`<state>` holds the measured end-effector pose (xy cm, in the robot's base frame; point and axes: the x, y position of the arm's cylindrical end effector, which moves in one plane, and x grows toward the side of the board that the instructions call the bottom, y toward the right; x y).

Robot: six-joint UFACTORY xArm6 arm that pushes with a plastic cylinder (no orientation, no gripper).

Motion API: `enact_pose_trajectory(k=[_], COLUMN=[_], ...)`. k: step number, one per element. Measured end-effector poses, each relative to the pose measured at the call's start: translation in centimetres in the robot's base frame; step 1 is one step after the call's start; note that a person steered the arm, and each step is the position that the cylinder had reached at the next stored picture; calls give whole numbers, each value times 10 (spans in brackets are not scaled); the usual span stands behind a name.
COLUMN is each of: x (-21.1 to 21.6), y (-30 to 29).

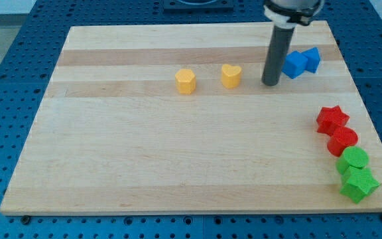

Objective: Move the yellow heart top diagonally to the yellow hexagon

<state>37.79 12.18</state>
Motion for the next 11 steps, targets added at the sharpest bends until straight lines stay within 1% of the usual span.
enact_pose_trajectory(k=[2,3,4,5,6,7,8,9,10,11], x=[-4,-4,-18,-46,-58,-57,-57,-57,-48,-33], y=[-92,-89,-60,-60,-73,-95,-98,-84,-52,-57])
